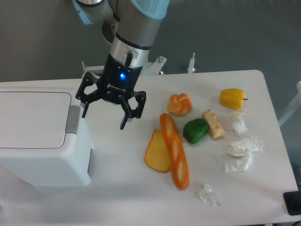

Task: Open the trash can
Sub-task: 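Lower the gripper onto the lid edge beside the grey handle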

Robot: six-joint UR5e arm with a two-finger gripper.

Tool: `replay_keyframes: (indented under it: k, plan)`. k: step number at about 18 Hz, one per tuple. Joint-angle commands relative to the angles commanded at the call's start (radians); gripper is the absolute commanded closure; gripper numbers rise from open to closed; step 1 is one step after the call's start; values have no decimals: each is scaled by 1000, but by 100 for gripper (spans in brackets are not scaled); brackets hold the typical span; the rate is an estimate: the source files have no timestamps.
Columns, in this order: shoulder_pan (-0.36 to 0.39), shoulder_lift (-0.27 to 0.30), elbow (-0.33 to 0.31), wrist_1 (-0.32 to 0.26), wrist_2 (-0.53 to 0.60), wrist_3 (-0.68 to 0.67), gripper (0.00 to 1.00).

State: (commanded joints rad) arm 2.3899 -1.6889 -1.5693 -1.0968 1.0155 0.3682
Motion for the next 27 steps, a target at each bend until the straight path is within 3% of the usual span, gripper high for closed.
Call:
replay_keyframes:
  k: [27]
  plan:
    - [-17,-9,0,0,0,-2,0]
